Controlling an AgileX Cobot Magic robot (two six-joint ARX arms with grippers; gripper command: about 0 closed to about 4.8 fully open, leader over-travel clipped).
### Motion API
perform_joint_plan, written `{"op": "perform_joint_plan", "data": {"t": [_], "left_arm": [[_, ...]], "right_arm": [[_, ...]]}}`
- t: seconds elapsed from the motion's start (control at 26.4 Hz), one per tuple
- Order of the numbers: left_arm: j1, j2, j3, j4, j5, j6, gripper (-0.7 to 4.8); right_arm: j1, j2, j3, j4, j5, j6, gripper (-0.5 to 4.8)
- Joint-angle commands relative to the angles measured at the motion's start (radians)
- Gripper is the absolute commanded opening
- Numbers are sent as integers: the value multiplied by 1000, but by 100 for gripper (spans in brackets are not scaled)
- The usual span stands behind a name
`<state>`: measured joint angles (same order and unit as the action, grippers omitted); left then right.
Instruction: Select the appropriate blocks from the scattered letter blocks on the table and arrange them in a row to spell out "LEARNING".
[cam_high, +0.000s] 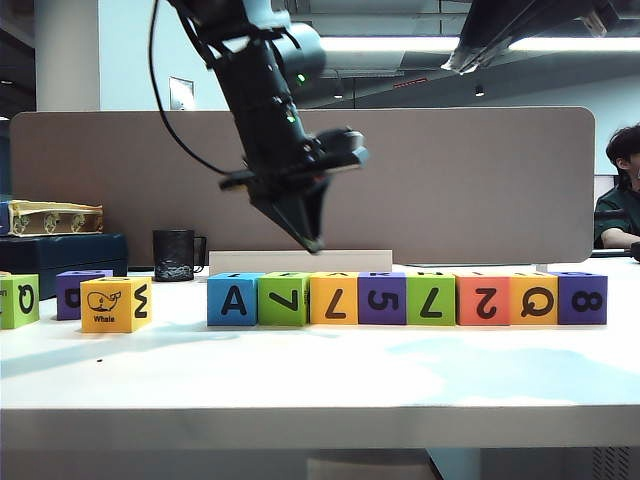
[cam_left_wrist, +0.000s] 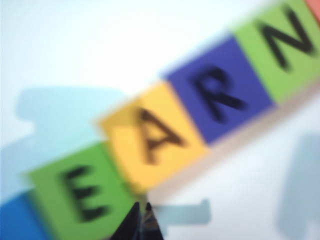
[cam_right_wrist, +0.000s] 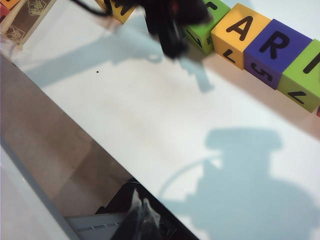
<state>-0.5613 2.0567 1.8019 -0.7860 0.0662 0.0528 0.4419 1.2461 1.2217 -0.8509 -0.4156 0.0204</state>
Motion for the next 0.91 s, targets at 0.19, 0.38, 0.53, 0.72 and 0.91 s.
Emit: {"op": "perform_joint_plan", "data": {"t": [0.19, 0.38, 0.53, 0.72, 0.91], "left_arm": [[159, -11, 6, -102, -26, -6, -6], [224, -7, 6, -141, -25, -17, -6], [232, -2, 5, -147, -28, -18, -6], [232, 28, 5, -148, -21, -20, -6], [232, 84, 5, -162, -3, -26, -6]], "right_arm": [[1, -3, 4, 10, -5, -3, -1], [1, -3, 4, 17, -5, -3, -1], [1, -3, 4, 21, -5, -3, -1], [1, -3, 4, 17, -5, -3, -1], [1, -3, 4, 6, -6, -3, -1]]}}
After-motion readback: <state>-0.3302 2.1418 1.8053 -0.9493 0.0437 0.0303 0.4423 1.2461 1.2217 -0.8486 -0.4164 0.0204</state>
